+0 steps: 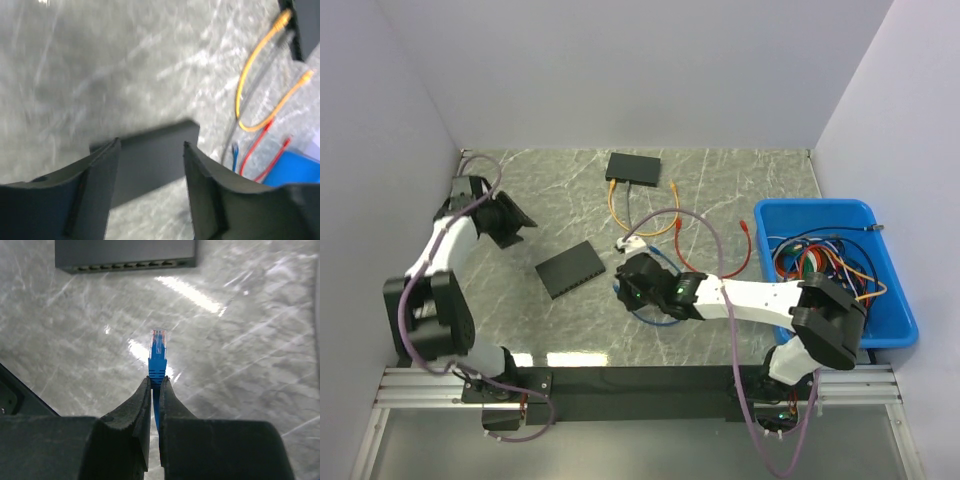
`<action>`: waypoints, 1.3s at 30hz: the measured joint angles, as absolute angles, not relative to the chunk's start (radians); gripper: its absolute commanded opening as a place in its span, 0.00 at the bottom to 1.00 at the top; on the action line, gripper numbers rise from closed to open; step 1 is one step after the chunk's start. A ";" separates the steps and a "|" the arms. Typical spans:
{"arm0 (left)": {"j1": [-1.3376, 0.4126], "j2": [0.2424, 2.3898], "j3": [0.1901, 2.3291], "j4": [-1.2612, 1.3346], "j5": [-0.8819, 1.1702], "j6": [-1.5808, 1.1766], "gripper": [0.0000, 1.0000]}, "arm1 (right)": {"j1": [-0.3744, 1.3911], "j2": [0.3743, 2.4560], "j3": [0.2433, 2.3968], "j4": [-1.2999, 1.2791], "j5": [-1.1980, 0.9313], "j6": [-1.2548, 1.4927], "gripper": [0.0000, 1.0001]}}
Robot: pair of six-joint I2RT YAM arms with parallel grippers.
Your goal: Insert the plug into the switch port
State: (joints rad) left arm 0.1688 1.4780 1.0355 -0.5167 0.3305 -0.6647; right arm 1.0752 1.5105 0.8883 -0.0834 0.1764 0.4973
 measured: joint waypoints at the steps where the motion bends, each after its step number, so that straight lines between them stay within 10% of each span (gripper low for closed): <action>1: 0.168 1.516 1.072 -0.519 0.324 -0.655 0.57 | 1.093 1.525 0.900 -0.092 0.189 0.498 0.00; 8: 0.136 1.836 1.120 -0.538 0.377 -0.631 0.50 | 1.153 1.608 0.954 -0.108 0.239 0.509 0.00; 39: -0.031 1.683 1.066 -0.544 0.391 -0.624 0.50 | 1.242 1.749 0.979 -0.157 0.329 0.542 0.00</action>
State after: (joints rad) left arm -0.0311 1.6829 1.0660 -0.5438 0.3912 -0.6243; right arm 1.2423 1.7493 0.9794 -0.1566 0.3294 0.5423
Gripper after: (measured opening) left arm 0.502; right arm 0.088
